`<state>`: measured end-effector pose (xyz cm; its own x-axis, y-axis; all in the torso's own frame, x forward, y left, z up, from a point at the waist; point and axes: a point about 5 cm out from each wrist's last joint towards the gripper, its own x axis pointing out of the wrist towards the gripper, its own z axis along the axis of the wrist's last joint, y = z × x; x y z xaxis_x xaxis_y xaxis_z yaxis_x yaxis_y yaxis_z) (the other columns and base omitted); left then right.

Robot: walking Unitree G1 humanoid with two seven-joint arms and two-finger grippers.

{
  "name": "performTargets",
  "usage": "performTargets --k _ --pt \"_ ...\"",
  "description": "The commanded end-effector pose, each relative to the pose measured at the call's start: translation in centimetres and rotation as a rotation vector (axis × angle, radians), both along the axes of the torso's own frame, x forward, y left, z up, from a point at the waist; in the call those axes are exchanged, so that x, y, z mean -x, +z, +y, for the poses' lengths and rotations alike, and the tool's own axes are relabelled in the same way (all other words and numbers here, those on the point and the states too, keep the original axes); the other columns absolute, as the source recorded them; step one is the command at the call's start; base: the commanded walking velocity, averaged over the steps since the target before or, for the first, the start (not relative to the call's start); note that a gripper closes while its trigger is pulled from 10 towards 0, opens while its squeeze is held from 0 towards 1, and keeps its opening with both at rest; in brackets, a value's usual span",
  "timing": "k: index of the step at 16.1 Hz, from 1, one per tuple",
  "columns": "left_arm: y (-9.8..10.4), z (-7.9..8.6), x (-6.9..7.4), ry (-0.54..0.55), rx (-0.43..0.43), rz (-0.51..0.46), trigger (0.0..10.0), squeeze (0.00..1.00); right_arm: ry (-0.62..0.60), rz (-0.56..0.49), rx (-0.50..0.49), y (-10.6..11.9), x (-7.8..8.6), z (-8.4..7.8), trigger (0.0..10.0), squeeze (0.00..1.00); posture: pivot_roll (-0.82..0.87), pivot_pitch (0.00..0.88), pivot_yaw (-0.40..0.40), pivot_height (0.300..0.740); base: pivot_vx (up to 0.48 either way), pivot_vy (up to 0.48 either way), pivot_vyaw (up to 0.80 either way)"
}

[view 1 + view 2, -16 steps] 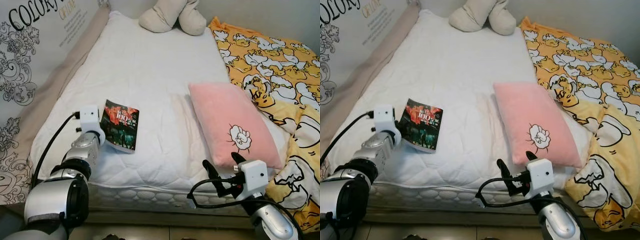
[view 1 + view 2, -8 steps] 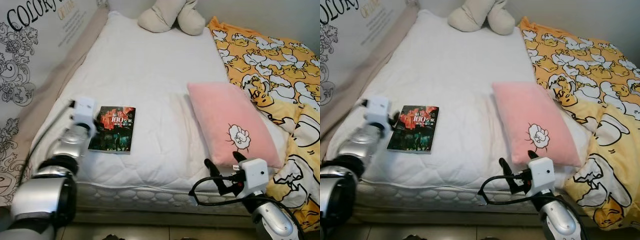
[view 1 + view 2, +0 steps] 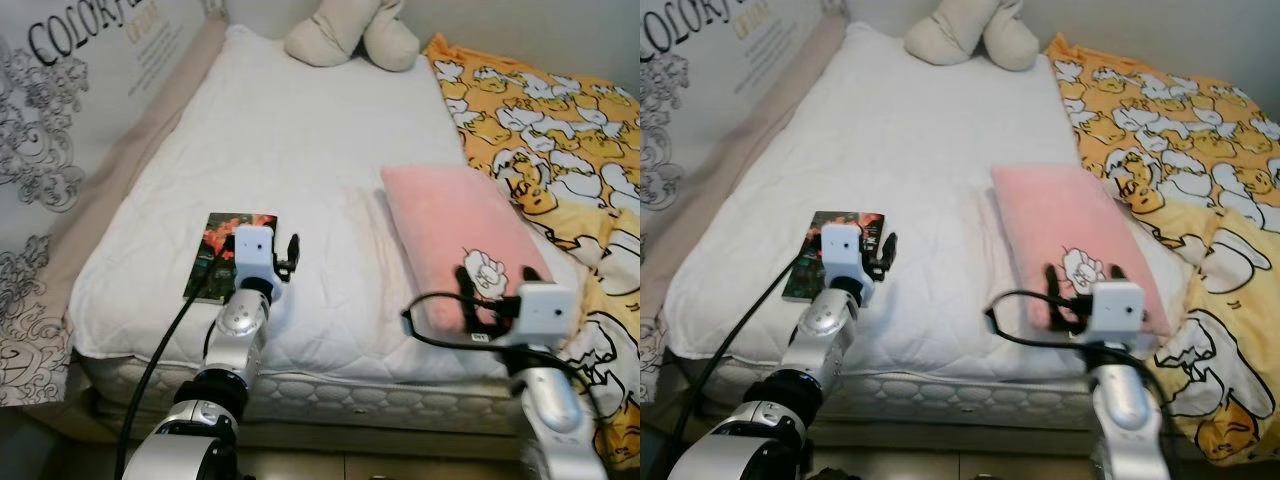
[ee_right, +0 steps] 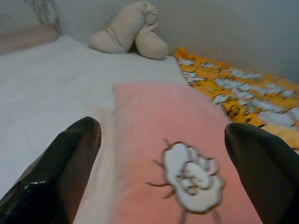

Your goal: Clean up the room

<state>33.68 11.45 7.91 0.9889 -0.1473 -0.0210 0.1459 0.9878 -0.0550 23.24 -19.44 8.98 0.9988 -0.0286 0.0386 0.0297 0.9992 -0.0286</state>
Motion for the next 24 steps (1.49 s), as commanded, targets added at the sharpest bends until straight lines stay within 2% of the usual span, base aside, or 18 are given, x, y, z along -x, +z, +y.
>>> performTargets --k 1,3,4,5,6,9,11,12,15,16,18,21,22,23,24 --pt "1.0 0.5 -0.2 -0.001 0.028 -0.042 10.0 1.0 0.003 0.014 -0.064 -0.5 -0.2 0.0 10.0 1.0 -0.04 0.0 -0.03 0.74 0.0 -0.45 0.0" --pt "1.6 1.3 -0.4 0.02 -0.026 -0.059 10.0 1.0 -0.053 0.067 -0.159 -2.1 -0.9 -0.2 10.0 1.0 -0.03 0.0 -0.015 0.74 0.124 -0.426 0.0" --pt "1.8 1.3 -0.4 0.017 -0.042 -0.066 10.0 1.0 -0.055 0.07 -0.156 -2.2 -1.0 -0.1 10.0 1.0 -0.03 0.0 -0.014 0.74 0.255 -0.405 0.0" --pt "2.2 1.1 -0.6 0.013 -0.107 -0.079 10.0 1.0 -0.048 0.071 -0.141 -2.3 -1.3 0.0 10.0 1.0 -0.04 0.0 -0.011 0.74 0.255 -0.401 0.0" --pt "2.4 1.0 -0.8 0.011 -0.13 -0.079 10.0 1.0 -0.038 0.065 -0.138 -2.3 -1.4 0.2 10.0 1.0 -0.04 0.0 -0.009 0.74 0.259 -0.401 0.0" --pt "2.5 0.0 -0.9 -0.074 -0.102 -0.053 10.0 1.0 -0.013 0.04 -0.081 -2.1 -1.1 0.3 10.0 1.0 -0.06 0.0 -0.003 0.74 0.266 -0.396 0.0" --pt "2.9 -0.5 -0.5 -0.108 -0.092 -0.096 10.0 1.0 -0.018 0.036 -0.079 -2.1 -0.9 0.1 10.0 1.0 -0.06 0.0 0.003 0.74 0.322 -0.352 0.0" --pt "3.0 -0.7 -0.6 -0.11 -0.092 -0.1 10.0 0.0 -0.024 0.029 -0.071 -2.0 -0.9 0.1 10.0 1.0 -0.07 0.0 0.006 0.74 0.326 -0.349 0.0" --pt "2.5 -0.9 -0.8 -0.103 -0.064 -0.06 10.0 0.0 -0.016 0.039 -0.022 -1.9 -1.0 0.2 10.0 1.0 -0.07 0.0 0.008 0.74 0.329 -0.346 0.0" --pt "2.4 -0.7 -0.8 -0.099 -0.054 -0.05 10.0 0.0 -0.031 0.041 -0.012 -2.0 -1.0 0.0 10.0 0.0 -0.08 0.0 0.01 0.74 0.326 -0.349 0.0" --pt "2.3 -0.6 -0.7 -0.1 -0.052 -0.051 10.0 0.0 -0.04 0.038 -0.001 -1.9 -1.0 -0.3 10.0 0.0 -0.08 0.0 0.011 0.74 0.324 -0.349 0.0" --pt "2.0 -0.6 0.2 -0.108 -0.041 -0.069 10.0 0.0 -0.037 0.016 0.029 -1.3 -0.7 -0.8 10.0 0.0 -0.08 0.0 0.012 0.74 0.33 -0.345 0.0" --pt "2.3 -0.3 0.1 -0.085 -0.02 -0.071 10.0 0.0 -0.044 0.03 -0.03 -1.1 -0.8 -1.2 10.0 0.0 -0.07 0.0 0.011 0.74 0.442 0.0 0.0" --pt "2.5 0.3 -0.5 -0.052 -0.011 -0.021 10.0 0.0 -0.048 0.086 -0.129 -1.0 -1.4 -1.6 10.0 0.0 -0.07 0.0 0.01 0.74 0.0 0.0 0.0" --pt "2.8 1.0 -1.3 -0.022 0.033 0.046 10.0 0.0 -0.017 0.123 -0.186 -0.6 -2.0 -1.8 10.0 0.0 -0.07 0.0 0.01 0.74 0.0 0.0 0.0"
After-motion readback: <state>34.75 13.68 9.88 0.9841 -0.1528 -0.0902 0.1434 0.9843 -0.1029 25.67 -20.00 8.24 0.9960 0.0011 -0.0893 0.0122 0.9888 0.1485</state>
